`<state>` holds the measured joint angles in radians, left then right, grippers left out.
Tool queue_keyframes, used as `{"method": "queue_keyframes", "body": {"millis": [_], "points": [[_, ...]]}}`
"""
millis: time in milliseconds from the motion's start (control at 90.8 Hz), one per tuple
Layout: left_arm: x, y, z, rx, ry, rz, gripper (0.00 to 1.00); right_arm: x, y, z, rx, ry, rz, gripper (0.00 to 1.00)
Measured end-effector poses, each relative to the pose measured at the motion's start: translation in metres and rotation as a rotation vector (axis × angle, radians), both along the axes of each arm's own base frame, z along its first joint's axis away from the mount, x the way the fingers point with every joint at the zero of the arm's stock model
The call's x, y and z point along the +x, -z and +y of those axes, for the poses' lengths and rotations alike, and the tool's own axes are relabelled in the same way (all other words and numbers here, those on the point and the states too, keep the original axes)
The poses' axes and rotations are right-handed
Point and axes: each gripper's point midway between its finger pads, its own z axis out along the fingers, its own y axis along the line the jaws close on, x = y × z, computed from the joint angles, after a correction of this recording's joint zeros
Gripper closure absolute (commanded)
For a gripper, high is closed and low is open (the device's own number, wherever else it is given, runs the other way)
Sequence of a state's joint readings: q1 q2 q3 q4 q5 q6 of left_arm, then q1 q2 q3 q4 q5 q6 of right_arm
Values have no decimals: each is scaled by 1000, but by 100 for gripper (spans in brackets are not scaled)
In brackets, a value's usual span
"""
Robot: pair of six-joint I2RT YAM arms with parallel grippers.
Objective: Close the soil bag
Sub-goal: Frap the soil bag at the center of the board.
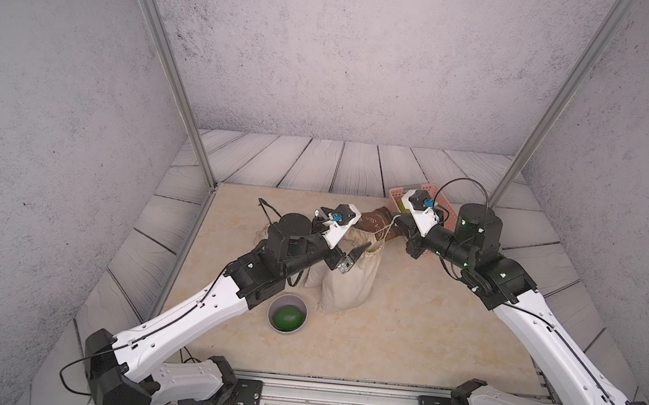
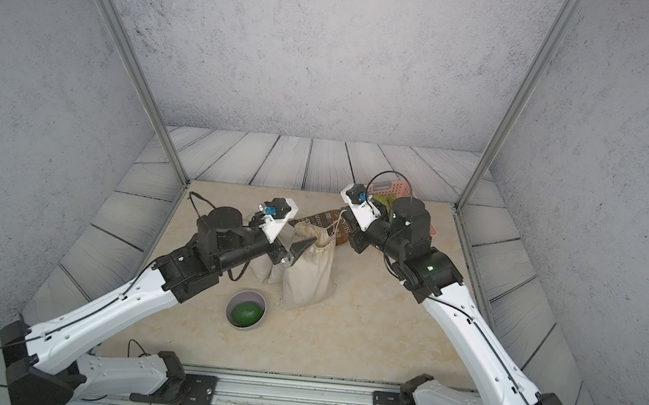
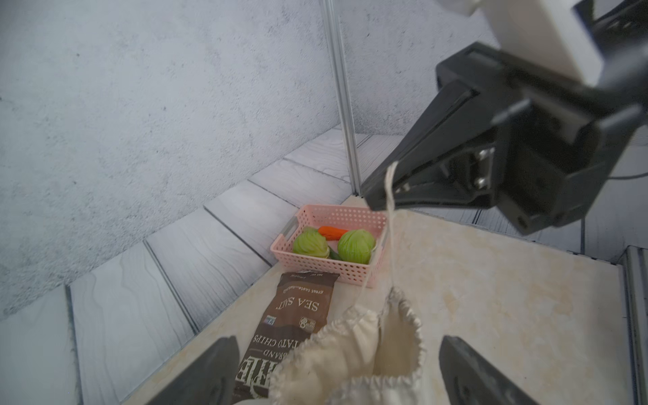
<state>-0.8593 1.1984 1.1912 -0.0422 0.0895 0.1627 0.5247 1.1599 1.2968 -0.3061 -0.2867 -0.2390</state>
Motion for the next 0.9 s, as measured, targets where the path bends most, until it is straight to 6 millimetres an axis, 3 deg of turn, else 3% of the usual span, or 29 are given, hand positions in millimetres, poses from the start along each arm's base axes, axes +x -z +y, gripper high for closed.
{"method": "queue_keyframes", "body": {"millis": [110, 231, 264, 385, 605, 738, 903], "points": [[1, -6, -27, 16, 26, -4, 3, -3, 1, 5, -4, 2, 1, 100], [20, 5, -44, 56, -14, 18, 10, -5, 1, 7, -5, 7, 5, 100], [25, 10, -47, 64, -26, 30, 16, -5, 1, 7, -2, 10, 7, 100], [38, 31, -52, 97, -72, 67, 51, -6, 0, 4, 4, 29, 15, 100], [47, 49, -55, 126, -111, 109, 91, -11, -5, -10, 3, 85, 15, 100], [51, 51, -52, 113, -155, 127, 96, -10, -1, -27, -28, 171, 22, 100], [48, 57, -53, 105, -196, 134, 95, -6, 12, -51, -96, 301, 38, 100]]}}
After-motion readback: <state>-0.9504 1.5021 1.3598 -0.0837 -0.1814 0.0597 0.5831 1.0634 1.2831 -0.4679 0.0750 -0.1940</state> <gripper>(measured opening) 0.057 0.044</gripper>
